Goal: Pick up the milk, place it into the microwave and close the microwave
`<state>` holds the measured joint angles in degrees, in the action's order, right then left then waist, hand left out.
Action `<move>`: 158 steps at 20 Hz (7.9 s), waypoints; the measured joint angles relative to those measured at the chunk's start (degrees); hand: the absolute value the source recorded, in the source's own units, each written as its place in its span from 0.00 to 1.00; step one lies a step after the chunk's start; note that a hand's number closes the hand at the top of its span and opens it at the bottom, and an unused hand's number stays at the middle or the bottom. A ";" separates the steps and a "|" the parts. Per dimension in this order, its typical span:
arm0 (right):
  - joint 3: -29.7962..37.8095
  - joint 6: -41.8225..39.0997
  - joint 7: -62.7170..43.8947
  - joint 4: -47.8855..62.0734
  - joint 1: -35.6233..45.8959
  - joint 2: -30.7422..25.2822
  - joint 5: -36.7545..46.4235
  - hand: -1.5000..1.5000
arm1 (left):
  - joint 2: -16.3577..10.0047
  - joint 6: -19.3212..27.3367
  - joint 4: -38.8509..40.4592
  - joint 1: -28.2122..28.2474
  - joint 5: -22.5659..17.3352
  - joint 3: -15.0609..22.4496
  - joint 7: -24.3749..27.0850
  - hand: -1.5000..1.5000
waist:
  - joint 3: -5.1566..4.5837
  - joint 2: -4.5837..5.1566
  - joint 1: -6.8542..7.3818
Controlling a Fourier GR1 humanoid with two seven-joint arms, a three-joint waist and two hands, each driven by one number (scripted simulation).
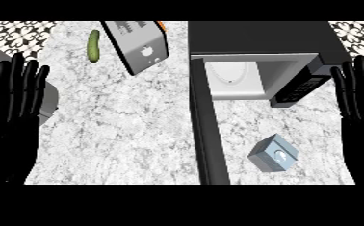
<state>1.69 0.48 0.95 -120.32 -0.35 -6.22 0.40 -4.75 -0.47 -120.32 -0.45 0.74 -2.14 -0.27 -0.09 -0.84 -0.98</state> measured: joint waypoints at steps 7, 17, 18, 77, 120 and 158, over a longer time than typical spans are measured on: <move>-1.46 -13.60 -1.07 -6.05 -4.75 -5.83 -12.67 0.00 | 1.92 0.62 -3.40 3.83 0.89 3.88 -2.54 0.00 | 0.13 0.39 0.58; 6.06 -27.59 -2.61 -11.81 -16.15 -13.20 -32.01 0.00 | 3.44 -1.39 -15.98 20.60 -8.19 8.77 -4.45 0.00 | 0.09 0.52 0.98; 6.85 -28.49 -2.21 -11.04 -16.50 -13.22 -32.11 0.00 | 3.00 -2.15 -17.71 22.46 -9.50 8.18 -4.60 0.00 | 0.08 0.55 1.08; 4.31 -17.07 52.49 82.16 10.01 -6.72 16.01 1.00 | 3.00 -30.30 -17.02 62.84 -17.02 -2.78 22.19 0.00 | 0.19 0.94 2.92; 13.96 -5.16 52.76 102.57 36.06 -4.31 8.01 1.00 | 0.70 -33.54 -14.73 61.60 -23.24 -7.78 21.93 0.00 | 0.11 0.94 2.14; 14.86 22.14 57.41 96.26 30.36 -2.77 3.98 1.00 | -3.54 -31.44 -13.38 49.82 -25.46 -7.67 18.96 0.00 | -0.21 2.27 8.19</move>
<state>16.54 22.62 58.36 -24.06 30.01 -9.00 4.37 -8.29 -31.90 -133.70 49.37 -24.72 -9.81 18.69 -0.30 1.43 7.20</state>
